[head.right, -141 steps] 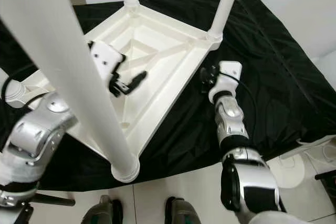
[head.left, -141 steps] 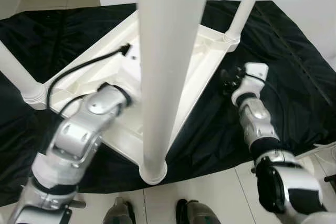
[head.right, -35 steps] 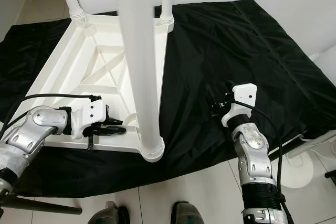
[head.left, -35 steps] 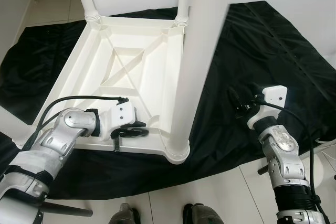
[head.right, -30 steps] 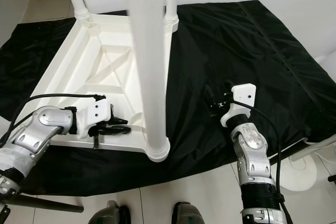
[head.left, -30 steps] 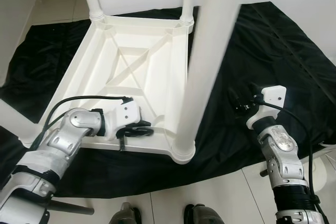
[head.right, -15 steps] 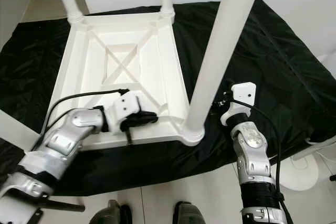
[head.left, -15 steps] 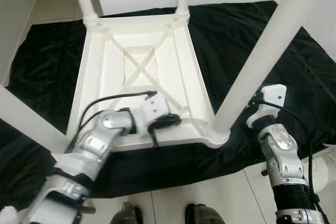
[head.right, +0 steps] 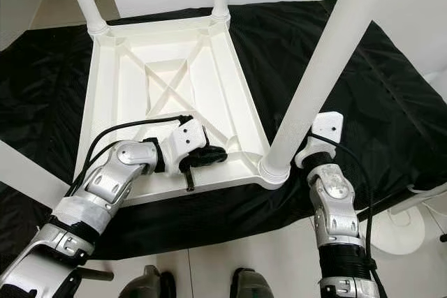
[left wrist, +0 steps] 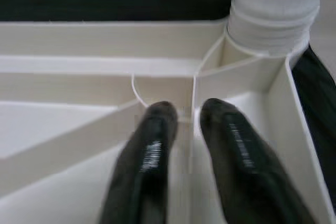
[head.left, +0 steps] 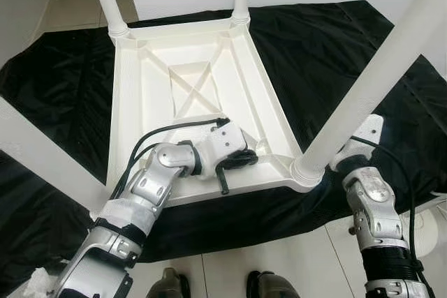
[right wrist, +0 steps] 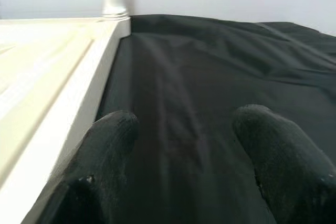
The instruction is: Building children table
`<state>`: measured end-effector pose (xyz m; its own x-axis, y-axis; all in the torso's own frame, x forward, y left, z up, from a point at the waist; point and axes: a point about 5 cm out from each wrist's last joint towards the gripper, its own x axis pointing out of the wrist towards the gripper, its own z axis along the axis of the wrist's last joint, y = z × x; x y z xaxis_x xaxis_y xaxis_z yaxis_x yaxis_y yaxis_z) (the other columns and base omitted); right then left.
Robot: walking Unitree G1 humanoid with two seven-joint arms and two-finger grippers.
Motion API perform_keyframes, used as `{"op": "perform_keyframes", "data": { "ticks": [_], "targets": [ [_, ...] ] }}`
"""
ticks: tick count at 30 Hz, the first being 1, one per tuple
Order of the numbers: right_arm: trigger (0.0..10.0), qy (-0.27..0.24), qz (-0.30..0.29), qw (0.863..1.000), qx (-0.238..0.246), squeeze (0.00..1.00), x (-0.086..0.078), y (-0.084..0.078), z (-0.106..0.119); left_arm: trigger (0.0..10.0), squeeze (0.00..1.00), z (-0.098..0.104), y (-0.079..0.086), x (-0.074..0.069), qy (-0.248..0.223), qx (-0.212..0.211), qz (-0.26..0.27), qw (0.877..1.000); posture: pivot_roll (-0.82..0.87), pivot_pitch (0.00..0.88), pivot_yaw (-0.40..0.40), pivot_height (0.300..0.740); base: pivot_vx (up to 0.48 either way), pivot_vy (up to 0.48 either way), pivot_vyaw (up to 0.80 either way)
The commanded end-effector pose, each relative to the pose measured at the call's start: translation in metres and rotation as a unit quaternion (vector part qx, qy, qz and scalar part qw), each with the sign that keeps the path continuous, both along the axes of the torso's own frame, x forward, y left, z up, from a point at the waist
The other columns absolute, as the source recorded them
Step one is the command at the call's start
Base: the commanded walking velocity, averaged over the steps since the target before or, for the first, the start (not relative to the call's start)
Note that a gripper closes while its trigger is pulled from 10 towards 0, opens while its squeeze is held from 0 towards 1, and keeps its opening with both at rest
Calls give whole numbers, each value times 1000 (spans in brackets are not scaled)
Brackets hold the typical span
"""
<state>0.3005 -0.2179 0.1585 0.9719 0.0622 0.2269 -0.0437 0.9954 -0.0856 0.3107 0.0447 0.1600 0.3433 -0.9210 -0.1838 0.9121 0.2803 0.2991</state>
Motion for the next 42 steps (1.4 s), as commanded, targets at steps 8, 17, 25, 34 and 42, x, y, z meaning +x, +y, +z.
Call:
{"op": "perform_keyframes", "data": {
  "ticks": [8, 17, 25, 34, 42],
  "targets": [
    [10000, -7, -38, 998, 46, 0, -5, -9, -3, 10000, 1000, 11, 16, 22, -29, -50, 208, 976, -120, 135, 70, 740, 0, 0, 0],
    [10000, -25, 54, 993, 99, 0, -43, -16, 2, 10000, 0, 40, 45, -5, -26, -150, 150, 977, -112, 154, 69, 740, 0, 0, 0],
    [10000, -15, 110, 991, 72, 0, -68, -36, 7, 10000, 0, 41, 64, -33, -13, -144, 75, 987, -106, 172, 61, 740, 0, 0, 0],
    [10000, 29, 204, 978, 34, 0, -96, -41, 6, 10000, 0, 39, 79, -58, 20, -114, 27, 993, -96, 172, 59, 740, 0, 0, 0],
    [10000, 59, 331, 942, 18, 0, -114, -25, 15, 10000, 0, 41, 89, -71, 47, -88, 0, 995, -89, 157, 63, 740, 0, 0, 0]
  ]
}}
